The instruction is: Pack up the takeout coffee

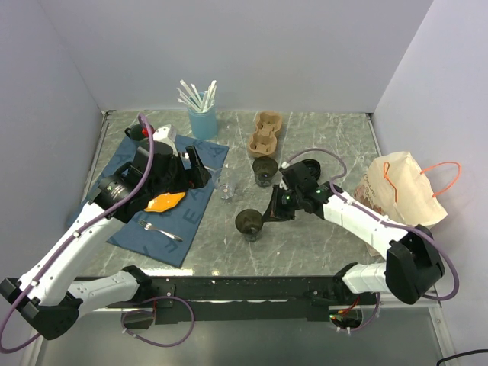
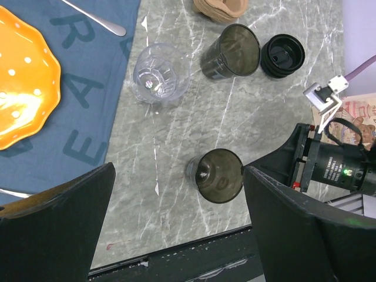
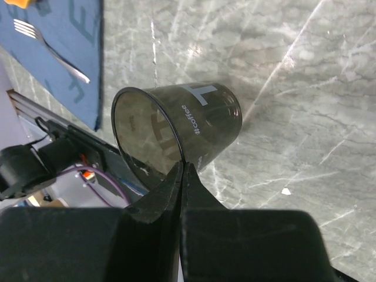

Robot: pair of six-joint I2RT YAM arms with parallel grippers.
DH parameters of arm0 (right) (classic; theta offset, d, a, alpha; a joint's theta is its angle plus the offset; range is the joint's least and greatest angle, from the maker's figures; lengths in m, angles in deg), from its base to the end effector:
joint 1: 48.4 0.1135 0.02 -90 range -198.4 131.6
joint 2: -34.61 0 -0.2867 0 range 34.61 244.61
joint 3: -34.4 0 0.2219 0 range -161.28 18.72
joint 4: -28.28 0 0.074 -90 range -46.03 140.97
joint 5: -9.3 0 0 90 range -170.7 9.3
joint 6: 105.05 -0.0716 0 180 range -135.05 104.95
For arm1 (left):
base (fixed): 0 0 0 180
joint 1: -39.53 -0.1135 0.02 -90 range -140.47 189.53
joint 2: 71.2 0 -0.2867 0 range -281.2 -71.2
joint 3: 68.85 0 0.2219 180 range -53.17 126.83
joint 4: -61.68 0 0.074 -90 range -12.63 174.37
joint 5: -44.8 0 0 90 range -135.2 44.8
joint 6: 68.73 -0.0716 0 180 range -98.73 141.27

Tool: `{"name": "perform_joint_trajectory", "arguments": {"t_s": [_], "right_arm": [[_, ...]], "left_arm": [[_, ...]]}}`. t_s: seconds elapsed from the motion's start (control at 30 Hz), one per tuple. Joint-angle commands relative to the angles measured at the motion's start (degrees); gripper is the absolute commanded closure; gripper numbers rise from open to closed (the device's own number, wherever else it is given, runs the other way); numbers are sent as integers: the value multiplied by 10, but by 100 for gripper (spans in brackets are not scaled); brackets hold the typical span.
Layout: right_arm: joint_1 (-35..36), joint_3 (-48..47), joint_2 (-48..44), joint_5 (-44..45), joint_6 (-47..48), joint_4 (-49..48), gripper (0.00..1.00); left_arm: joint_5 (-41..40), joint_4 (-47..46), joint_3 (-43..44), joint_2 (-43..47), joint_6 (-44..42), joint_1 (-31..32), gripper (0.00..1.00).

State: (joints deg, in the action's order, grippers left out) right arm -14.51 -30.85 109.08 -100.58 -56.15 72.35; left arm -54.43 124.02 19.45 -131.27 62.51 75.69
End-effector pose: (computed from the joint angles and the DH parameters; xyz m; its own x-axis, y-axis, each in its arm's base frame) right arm 0.1913 0.1578 0.2409 -0.9571 0.1018 -0.2712 -0.0848 0.7967 0.5984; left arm 0.1620 -0.1042 0.3858 -0.6537 -0.3282 -0.6819 0.0588 0.8763 -0.4782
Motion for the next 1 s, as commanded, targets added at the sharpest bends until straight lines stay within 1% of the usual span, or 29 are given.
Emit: {"name": "perform_joint_trajectory", "arguments": {"t_s": [0.0,0.07,0.1,0.17,0.2,0.27,0.3,0.4,0.43,0.47,0.57,0.63,0.67,0.7,0.8,0.83,0.97], "right_arm": [[7,17,-22,19,-3,-31,100],[6,11,-27,29,1,-21,100],[7,6,-29,47,-1,-11,96],[7,-8,-42,58,-1,15,91],[6,-14,-48,71,-1,23,84],[6,-33,-64,84,-4,51,76],[6,-43,-67,101,-4,60,69],[6,-87,-67,148,3,107,59],[3,-119,-55,194,10,124,59],[-4,-135,-47,214,15,155,59],[-31,-200,-4,279,19,211,58],[-66,-242,28,307,23,228,57],[-77,-254,40,337,26,232,57],[-100,-269,51,350,28,239,57],[-131,-320,103,390,47,249,57],[-148,-352,139,398,48,259,57],[-174,-432,230,442,52,310,56]], "left_arm": [[10,-4,0,13,7,1,3],[10,-3,2,11,4,1,3],[9,-3,3,12,3,1,3],[7,0,9,11,1,1,3],[6,1,10,10,0,1,3],[4,2,14,11,-3,1,3],[4,4,15,10,-4,1,3],[4,4,17,10,-6,1,3],[9,3,19,12,-7,1,3],[11,4,19,12,-9,1,3],[18,5,21,14,-12,1,3],[21,5,19,19,-14,1,3],[26,5,19,21,-15,1,3],[27,5,18,27,-16,1,3],[35,3,16,40,-15,1,3],[36,5,15,42,-15,1,3],[19,30,23,46,-5,1,3]]}}
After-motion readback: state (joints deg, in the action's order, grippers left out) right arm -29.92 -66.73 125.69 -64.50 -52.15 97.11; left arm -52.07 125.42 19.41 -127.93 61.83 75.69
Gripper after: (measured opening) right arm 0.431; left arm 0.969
